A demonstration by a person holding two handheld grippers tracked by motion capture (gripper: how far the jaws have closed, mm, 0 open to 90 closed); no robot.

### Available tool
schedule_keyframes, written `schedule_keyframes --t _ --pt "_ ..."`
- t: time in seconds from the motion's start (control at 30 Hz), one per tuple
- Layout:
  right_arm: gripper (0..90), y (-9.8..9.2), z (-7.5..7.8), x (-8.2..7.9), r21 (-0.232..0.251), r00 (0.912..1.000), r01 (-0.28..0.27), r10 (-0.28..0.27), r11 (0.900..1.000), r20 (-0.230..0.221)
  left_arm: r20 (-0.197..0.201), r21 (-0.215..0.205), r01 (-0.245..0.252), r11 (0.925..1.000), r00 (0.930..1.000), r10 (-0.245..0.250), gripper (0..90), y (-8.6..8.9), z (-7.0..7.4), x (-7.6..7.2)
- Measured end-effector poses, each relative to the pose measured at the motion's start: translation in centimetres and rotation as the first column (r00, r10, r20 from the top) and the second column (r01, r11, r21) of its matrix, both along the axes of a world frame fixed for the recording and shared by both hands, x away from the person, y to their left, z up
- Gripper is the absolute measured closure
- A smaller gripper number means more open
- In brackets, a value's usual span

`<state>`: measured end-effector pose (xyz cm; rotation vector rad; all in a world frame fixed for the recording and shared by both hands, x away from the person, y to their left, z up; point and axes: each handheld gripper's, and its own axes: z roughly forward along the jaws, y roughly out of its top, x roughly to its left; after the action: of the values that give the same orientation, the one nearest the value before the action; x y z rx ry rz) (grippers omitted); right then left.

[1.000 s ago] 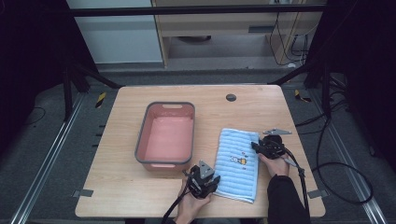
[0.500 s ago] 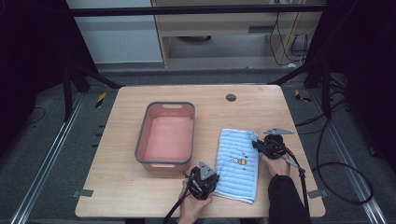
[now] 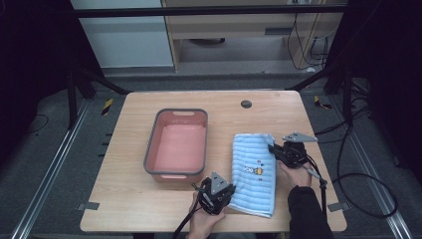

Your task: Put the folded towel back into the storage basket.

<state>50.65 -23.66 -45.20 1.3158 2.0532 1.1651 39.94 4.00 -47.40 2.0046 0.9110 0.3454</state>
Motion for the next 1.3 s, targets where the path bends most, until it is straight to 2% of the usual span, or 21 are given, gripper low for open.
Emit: schedule_keyframes --t 0.13,0.33,0.47,0.93,1.3 --pt "83.0 0.1 1.1 -0.4 0.008 0.9997 -0.003 0.003 1.000 0.025 0.009 -0.012 0.005 0.9999 0.9999 -0.005 85.9 0.2 0.7 -0.1" --pt "83.0 0.3 2.2 -0.8 -0.015 0.9981 -0.006 0.007 1.000 0.061 0.028 -0.025 0.010 0.9996 0.9996 -0.009 85.8 0.4 1.5 -0.3" --pt "83.2 0.6 3.2 -1.0 -0.016 0.9969 -0.006 0.007 1.000 0.079 0.051 -0.034 0.009 0.9994 0.9987 -0.007 85.9 0.8 2.6 -0.4" --pt "83.3 2.0 6.5 -1.1 0.021 0.9891 -0.017 0.014 1.000 0.146 0.106 -0.049 -0.006 0.9988 0.9943 0.011 85.9 2.2 5.4 -0.4" --pt "83.5 3.0 8.8 -0.9 0.024 0.9828 -0.021 0.016 0.999 0.184 0.146 -0.052 -0.015 0.9985 0.9891 0.022 85.9 3.2 7.3 -0.3"
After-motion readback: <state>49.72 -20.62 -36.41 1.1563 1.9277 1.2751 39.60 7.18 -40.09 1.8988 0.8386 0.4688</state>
